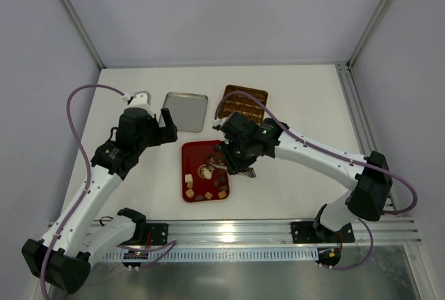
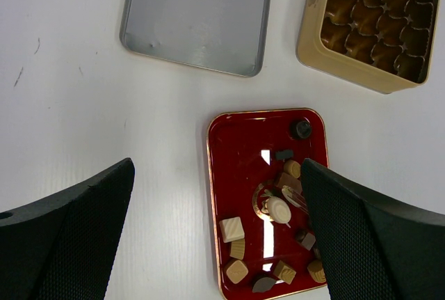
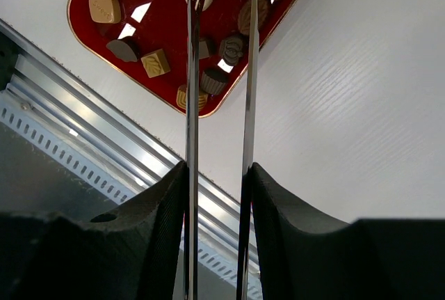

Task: Pack the chocolate

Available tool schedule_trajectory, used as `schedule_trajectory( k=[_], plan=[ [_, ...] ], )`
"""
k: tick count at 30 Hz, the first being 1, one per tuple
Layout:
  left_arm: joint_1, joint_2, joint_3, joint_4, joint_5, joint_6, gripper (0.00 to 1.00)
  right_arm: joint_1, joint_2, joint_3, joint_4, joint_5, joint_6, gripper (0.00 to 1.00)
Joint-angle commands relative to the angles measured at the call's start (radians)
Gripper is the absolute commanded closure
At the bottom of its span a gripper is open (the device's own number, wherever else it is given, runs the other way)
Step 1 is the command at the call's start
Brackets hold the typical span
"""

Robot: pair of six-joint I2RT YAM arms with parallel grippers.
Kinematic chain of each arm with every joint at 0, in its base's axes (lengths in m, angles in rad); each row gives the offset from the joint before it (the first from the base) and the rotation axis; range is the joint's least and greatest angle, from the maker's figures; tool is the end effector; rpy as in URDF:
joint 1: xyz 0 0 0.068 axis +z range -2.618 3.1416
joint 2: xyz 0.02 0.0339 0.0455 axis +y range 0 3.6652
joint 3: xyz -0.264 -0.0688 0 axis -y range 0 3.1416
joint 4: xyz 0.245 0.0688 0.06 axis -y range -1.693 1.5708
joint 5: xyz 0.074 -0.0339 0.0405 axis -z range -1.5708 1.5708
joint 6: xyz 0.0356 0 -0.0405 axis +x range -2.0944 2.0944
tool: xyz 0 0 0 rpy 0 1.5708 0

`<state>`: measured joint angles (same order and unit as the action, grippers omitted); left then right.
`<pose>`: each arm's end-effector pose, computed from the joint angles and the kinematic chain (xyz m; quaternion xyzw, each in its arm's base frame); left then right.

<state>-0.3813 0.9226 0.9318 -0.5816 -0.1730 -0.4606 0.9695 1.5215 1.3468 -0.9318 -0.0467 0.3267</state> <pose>0.1849 -0.0675 0.3271 -0.0760 0.8724 -0.1257 0.4663 0.1727 0.2547 0.2957 -0.3124 0.9214 0.1570 0.1697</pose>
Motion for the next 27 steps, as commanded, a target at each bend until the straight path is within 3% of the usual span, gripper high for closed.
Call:
schedule_trajectory(
  k=[1,27],
  plan=[
    [0.001,-0.005,0.022,0.012,-0.016,0.005,0.0,0.006,0.008,0.0,0.011,0.016,-0.023,0.57],
    [0.001,-0.014,0.024,0.008,-0.023,0.005,0.0,0.009,0.081,0.029,-0.006,0.005,-0.031,0.58]
  ],
)
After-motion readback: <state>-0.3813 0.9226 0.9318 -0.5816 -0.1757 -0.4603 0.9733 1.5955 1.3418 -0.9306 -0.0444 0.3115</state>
